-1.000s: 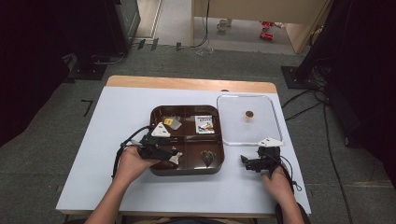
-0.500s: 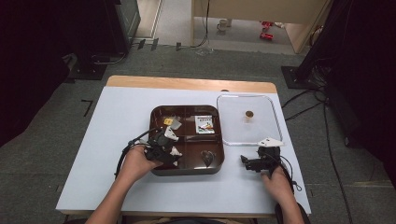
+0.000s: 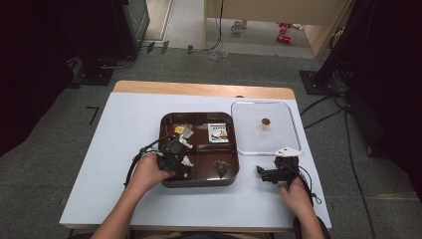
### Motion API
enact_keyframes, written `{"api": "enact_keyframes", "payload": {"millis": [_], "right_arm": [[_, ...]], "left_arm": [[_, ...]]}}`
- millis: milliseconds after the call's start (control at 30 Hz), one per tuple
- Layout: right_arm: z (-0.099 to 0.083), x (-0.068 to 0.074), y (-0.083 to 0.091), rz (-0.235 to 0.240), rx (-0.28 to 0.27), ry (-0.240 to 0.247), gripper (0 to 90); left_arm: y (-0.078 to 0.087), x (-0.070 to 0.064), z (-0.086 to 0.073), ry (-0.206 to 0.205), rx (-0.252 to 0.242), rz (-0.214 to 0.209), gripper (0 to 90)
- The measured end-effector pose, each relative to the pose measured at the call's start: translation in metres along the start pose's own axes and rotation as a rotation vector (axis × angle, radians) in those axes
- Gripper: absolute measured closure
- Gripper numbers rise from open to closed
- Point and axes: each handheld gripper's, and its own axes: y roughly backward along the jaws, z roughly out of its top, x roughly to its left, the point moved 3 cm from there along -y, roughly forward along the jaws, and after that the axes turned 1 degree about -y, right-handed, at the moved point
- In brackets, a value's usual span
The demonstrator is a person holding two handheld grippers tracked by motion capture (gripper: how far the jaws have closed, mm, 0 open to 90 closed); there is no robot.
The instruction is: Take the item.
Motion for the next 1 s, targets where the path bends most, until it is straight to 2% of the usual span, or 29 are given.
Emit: {"api": "enact_keyframes", "payload": {"millis": [133,367,567,600,900,1000], "right_arm": [[0.0,0.0,0.0,0.0,0.0,0.0,0.0],[0.0,0.0,0.0,0.0,0.002,-0.001,0.0],[0.0,0.0,0.0,-0.002,0.001,0.001,0.0],[0.0,0.0,0.0,-0.001,0.002,-0.001,0.0],[0.0,0.0,0.0,0.0,0.001,-0.002,0.0],[0.0,0.0,0.0,-0.001,0.001,-0.002,0.0]], "left_arm": [[0.001,-0.002,-0.001,0.011,0.003,-0.01,61.2],[0.003,-0.005,-0.001,0.017,0.007,-0.014,69.0],[0.004,-0.005,-0.001,0.013,0.0,-0.026,70.3],[0.005,-0.005,-0.001,0.017,-0.01,-0.04,70.4],[0.016,0.002,-0.004,0.037,-0.051,-0.035,70.4],[0.023,0.005,-0.006,0.047,-0.086,-0.042,70.4]]}}
